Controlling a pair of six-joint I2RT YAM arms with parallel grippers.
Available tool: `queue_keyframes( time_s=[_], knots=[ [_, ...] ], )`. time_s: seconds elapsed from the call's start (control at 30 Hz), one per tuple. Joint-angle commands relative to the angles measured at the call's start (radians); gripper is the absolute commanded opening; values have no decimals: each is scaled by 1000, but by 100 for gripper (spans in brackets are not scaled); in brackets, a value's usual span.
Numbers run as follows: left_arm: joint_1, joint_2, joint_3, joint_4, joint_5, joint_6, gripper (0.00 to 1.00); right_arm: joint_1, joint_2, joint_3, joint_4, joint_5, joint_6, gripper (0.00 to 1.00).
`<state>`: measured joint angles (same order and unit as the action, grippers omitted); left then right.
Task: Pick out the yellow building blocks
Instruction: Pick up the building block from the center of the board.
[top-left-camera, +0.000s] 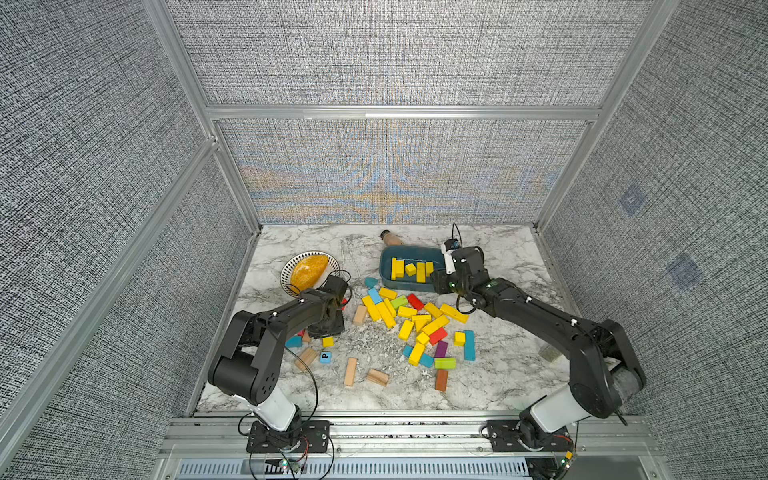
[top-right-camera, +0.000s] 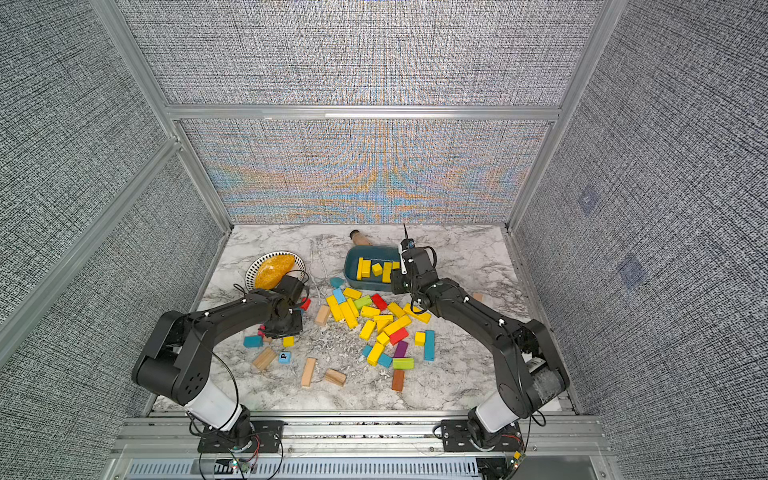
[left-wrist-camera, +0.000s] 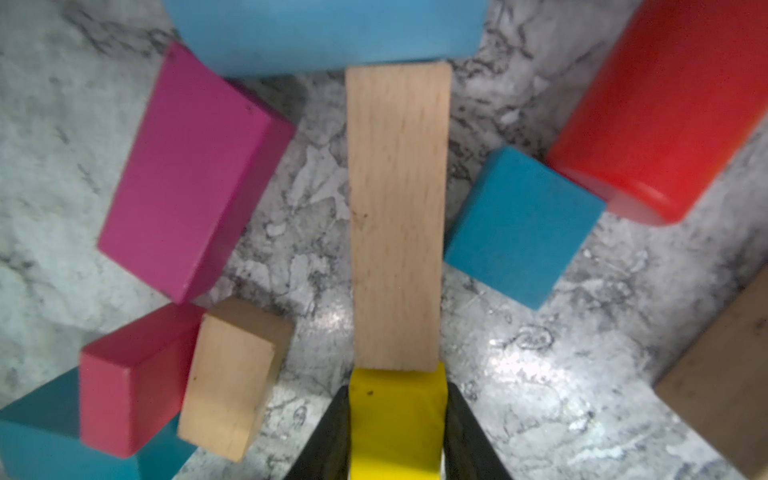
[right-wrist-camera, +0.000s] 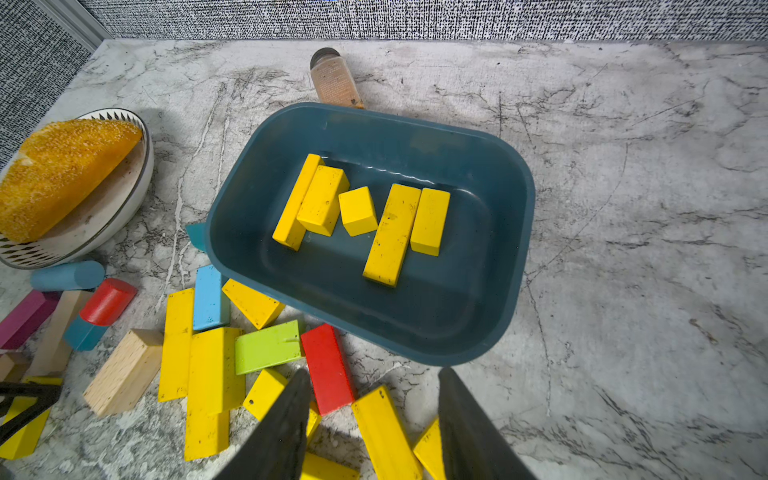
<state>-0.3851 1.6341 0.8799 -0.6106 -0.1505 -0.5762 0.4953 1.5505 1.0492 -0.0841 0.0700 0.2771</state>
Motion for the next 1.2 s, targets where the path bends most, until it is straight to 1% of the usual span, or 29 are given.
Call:
queue_keyframes(
  time_s=[0.0, 0.13, 0.23, 0.37, 0.43, 0.57, 0.7, 0.8, 0.9, 1.17],
  knots=[
    [0, -1, -7, -63, 36, 0, 29, 0, -7, -3, 14, 4, 7, 51],
    [-1, -50, 1, -90, 29, -3, 22, 0, -18, -9, 13, -7, 10, 51],
    [-2, -143, -9, -107, 28, -17, 20, 0, -42, -34, 33, -40, 20, 51],
    [-9, -282, -19, -96, 97, -45, 18, 23, -64, -80, 86, -171, 38, 51],
    [-16, -337, -27, -70, 145, -82, 18, 55, -65, -100, 119, -246, 54, 51],
    [-30, -434, -74, 56, 247, -187, 17, 169, -67, -155, 243, -385, 101, 51],
    [-42, -501, -122, 179, 295, -278, 17, 264, -46, -204, 393, -485, 175, 51],
    [-52, -525, -149, 242, 324, -324, 17, 316, -16, -209, 455, -501, 203, 51],
    [-67, -531, -166, 275, 340, -355, 17, 351, 28, -183, 477, -512, 216, 51],
    [-113, -539, -182, 318, 335, -398, 17, 397, 133, -110, 512, -515, 242, 51]
  ],
)
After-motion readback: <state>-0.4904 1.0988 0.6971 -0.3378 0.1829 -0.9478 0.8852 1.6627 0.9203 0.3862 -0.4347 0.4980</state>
